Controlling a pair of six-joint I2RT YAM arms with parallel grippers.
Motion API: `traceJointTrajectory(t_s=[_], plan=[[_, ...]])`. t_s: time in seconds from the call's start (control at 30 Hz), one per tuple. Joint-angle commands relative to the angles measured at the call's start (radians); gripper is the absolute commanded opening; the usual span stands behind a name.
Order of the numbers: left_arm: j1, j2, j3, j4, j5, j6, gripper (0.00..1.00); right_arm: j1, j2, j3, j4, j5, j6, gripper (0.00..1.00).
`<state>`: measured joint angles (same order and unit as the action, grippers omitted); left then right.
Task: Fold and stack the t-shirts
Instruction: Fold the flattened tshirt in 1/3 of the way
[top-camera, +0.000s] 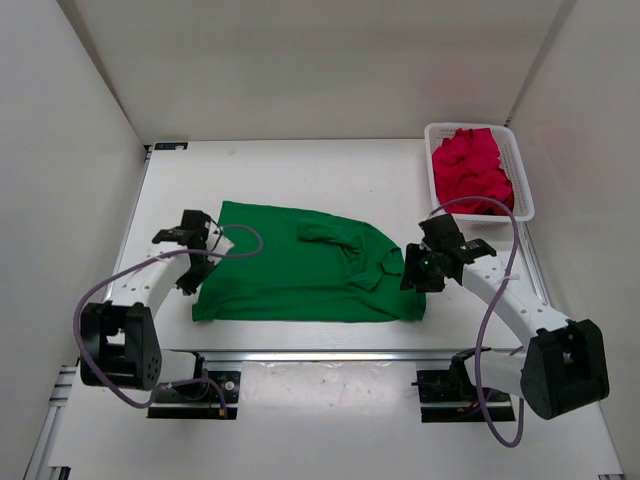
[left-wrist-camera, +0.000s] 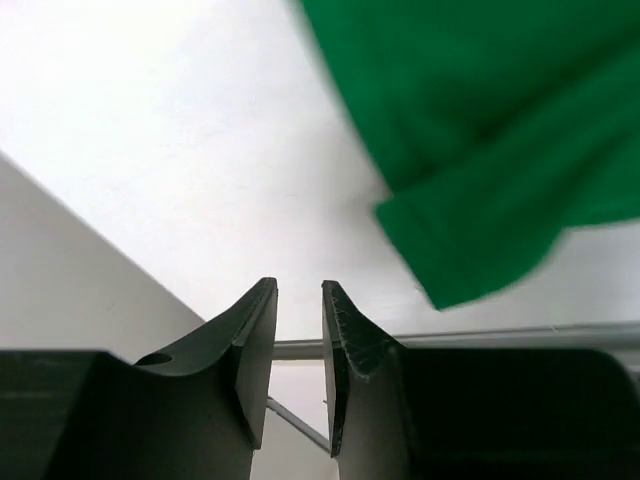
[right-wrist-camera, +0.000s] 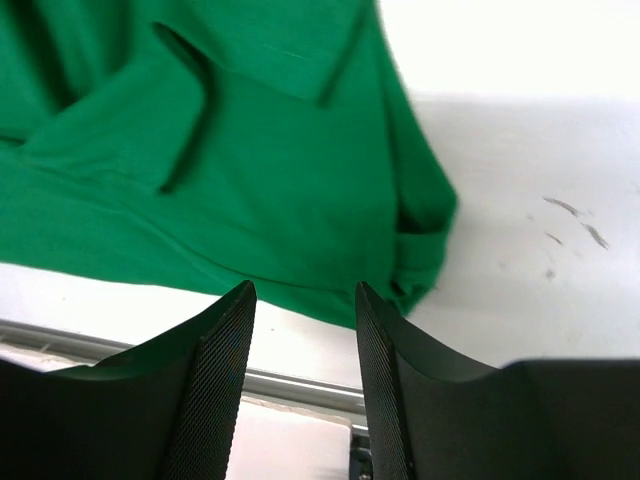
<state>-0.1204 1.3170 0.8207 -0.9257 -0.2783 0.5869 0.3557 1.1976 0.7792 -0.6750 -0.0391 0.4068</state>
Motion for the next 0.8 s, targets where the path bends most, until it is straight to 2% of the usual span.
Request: traceJointTrajectory(t_s=[0.0,0.17,0.33,0.37,0.43,0.63,0.77], plan=[[0.068,0.06,0.052,-0.004,0.06,-0.013,0.35,0.019,0.011,0.022,0.054,-0.047,-0.023,0.49],[0.074,0.168,0.054,-0.038,0.143,-0.029,0.35,0.038,0.103,0.037,0.057,-0.05,-0.045,0.49],[0.108,0.18,0.052,-0.059,0.26,0.011,0.41,0.04,0.149,0.031,0.064,-0.061,-0.059,0.49],[0.11,0.194,0.048,-0.071,0.267,0.014,0.45,0.031,0.158,0.025,0.078,-0.067,-0.059,0.49],[0.107,0.202,0.031,-0.044,0.243,0.016,0.49,0.028,0.172,0.012,0.086,-0.071,-0.057,0.49],[0.088,0.234,0.032,0.034,0.183,0.013,0.51,0.022,0.194,0.008,0.095,-0.076,-0.065,0.47],[0.088,0.272,0.08,0.03,0.18,0.001,0.48,0.019,0.195,0.008,0.089,-0.077,-0.069,0.47]])
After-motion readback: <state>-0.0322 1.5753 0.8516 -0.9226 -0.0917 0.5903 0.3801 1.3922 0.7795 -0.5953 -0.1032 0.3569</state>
